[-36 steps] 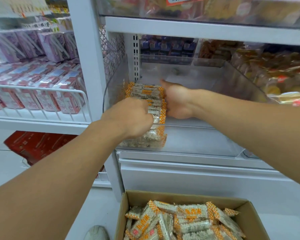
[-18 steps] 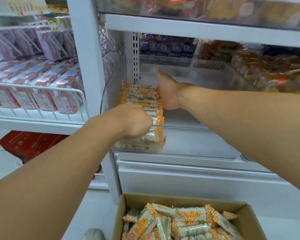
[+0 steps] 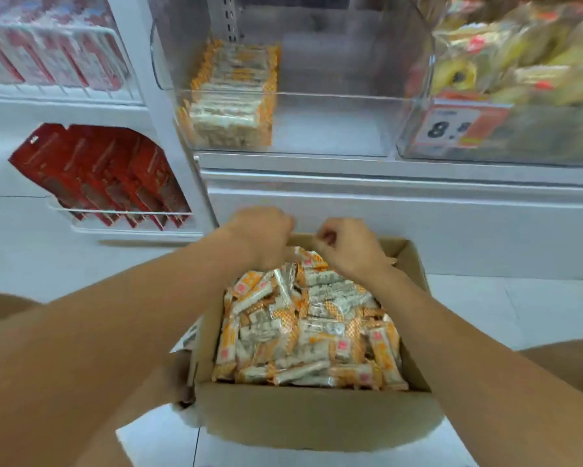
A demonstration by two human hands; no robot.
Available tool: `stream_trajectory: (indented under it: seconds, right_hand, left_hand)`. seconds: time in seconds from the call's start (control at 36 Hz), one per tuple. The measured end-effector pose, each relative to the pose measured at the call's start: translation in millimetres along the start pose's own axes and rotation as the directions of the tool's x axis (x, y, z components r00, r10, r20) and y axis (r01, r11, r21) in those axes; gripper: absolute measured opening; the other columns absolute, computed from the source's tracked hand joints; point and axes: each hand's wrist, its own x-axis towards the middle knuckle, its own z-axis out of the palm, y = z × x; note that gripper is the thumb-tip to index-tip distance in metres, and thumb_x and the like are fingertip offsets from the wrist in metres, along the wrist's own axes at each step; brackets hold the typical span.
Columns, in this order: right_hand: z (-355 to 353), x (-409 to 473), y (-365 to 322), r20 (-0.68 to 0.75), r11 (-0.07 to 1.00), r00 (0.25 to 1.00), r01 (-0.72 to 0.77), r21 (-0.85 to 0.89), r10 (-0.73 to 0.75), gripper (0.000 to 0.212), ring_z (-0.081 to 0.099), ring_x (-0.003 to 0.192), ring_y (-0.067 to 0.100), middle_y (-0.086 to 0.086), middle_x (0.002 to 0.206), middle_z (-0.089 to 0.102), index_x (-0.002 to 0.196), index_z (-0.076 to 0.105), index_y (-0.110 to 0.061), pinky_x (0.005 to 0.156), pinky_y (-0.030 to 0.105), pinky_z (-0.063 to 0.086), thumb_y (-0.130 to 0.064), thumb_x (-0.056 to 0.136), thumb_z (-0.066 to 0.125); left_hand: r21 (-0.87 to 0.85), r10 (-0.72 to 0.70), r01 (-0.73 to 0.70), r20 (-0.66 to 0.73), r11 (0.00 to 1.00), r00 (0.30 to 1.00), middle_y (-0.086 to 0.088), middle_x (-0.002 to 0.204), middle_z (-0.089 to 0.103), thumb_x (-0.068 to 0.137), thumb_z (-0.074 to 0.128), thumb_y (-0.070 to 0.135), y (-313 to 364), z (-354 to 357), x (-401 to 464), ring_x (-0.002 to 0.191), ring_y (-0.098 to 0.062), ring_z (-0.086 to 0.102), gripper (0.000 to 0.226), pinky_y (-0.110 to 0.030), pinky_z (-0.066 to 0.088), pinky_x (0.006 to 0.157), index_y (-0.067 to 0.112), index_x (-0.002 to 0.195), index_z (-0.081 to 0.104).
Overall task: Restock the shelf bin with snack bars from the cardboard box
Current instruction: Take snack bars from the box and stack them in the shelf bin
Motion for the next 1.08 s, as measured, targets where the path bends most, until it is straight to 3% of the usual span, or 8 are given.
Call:
stream_trajectory:
  seconds: [0.11, 0.22, 0.31, 0.47, 0.72, 0.86, 1.0, 1.08]
  right_hand:
    - [33, -46, 44, 0.492, 0.968, 0.842, -0.131, -0.216, 0.223, 0.102, 0.026, 0.148, 0.032, 0.008, 0.161, 0.027, 0.156, 0.031, -0.025, 0.117, 0.045, 0.033, -0.055, 0.073, 0.082]
    - [47, -79, 58, 0.656, 0.963, 0.71, -0.137, -0.23, 0.258, 0.135, -0.014, 0.153, 0.03, -0.005, 0.167, -0.016, 0.159, 0.009, -0.038, 0.122, 0.059, 0.013, -0.071, 0.053, 0.086]
    - [50, -85, 53, 0.604, 0.978, 0.771, -0.119, -0.174, 0.201, 0.115, 0.005, 0.151, 0.031, -0.004, 0.165, 0.006, 0.154, 0.03, -0.037, 0.12, 0.053, 0.023, -0.066, 0.058, 0.086]
    - [52, -85, 25, 0.617, 0.963, 0.779, 0.07, -0.26, 0.11, 0.067, 0.053, 0.113, 0.025, -0.001, 0.121, 0.046, 0.125, 0.057, -0.026, 0.088, 0.038, 0.051, -0.048, 0.069, 0.086]
    - [78, -107, 27, 0.558, 0.954, 0.818, 0.044, -0.298, 0.137, 0.126, 0.052, 0.128, 0.037, 0.008, 0.162, 0.011, 0.158, 0.012, -0.023, 0.099, 0.043, 0.05, -0.045, 0.064, 0.092]
    - [67, -99, 28, 0.59, 0.976, 0.794, -0.018, -0.217, 0.145, 0.099, 0.054, 0.124, 0.031, 0.008, 0.142, 0.051, 0.15, 0.039, -0.021, 0.098, 0.039, 0.048, -0.051, 0.069, 0.087]
    - [69, -98, 37, 0.658, 0.993, 0.744, -0.076, -0.091, 0.117, 0.083, 0.042, 0.14, 0.028, 0.005, 0.156, 0.042, 0.155, 0.034, -0.024, 0.112, 0.04, 0.038, -0.058, 0.088, 0.068]
    - [76, -99, 39, 0.681, 0.997, 0.729, -0.028, -0.075, 0.072, 0.06, 0.049, 0.13, 0.031, 0.002, 0.132, 0.061, 0.148, 0.046, -0.034, 0.109, 0.042, 0.038, -0.057, 0.094, 0.059]
  left_hand:
    - [-0.204, -0.207, 0.267, 0.273, 0.942, 0.939, -0.008, 0.144, 0.047, 0.088, 0.058, 0.06, 7, 96, -31, 0.132, -0.033, 0.047, 0.069, -0.045, 0.046, 0.103, 0.018, 0.14, 0.044]
    - [-0.431, -0.162, 0.385, 0.468, 0.816, 0.869, -0.004, 0.165, 0.02, 0.091, 0.057, 0.061, 27, 151, -65, 0.149, -0.029, 0.025, 0.088, -0.04, 0.033, 0.115, 0.019, 0.159, 0.02]
    - [-0.579, -0.171, 0.466, 0.49, 0.67, 0.855, -0.004, 0.168, 0.007, 0.095, 0.055, 0.056, 39, 170, -71, 0.151, -0.028, 0.022, 0.081, -0.035, 0.032, 0.113, 0.018, 0.159, 0.023]
    - [-0.549, -0.1, 0.357, 0.442, 0.756, 0.891, -0.002, 0.124, 0.051, 0.079, 0.056, 0.055, 45, 159, -70, 0.104, -0.023, 0.057, 0.045, -0.043, 0.048, 0.094, 0.025, 0.113, 0.053]
    - [-0.453, 0.031, 0.291, 0.581, 0.843, 0.813, 0.002, 0.158, 0.033, 0.075, 0.065, 0.053, 43, 157, -66, 0.14, -0.024, 0.04, 0.09, -0.042, 0.04, 0.111, 0.028, 0.155, 0.032]
    - [-0.441, -0.064, 0.305, 0.481, 0.844, 0.874, -0.009, 0.148, 0.048, 0.092, 0.057, 0.061, 38, 163, -68, 0.129, -0.029, 0.049, 0.07, -0.039, 0.043, 0.103, 0.016, 0.144, 0.042]
    - [-0.548, -0.225, 0.404, 0.365, 0.733, 0.903, -0.014, 0.147, 0.048, 0.1, 0.035, 0.063, 33, 157, -71, 0.129, -0.032, 0.047, 0.073, -0.04, 0.042, 0.101, 0.009, 0.148, 0.036]
    - [-0.663, -0.308, 0.454, 0.335, 0.595, 0.891, -0.015, 0.143, 0.052, 0.102, 0.025, 0.062, 35, 152, -67, 0.128, -0.033, 0.049, 0.071, -0.036, 0.04, 0.096, 0.008, 0.147, 0.038]
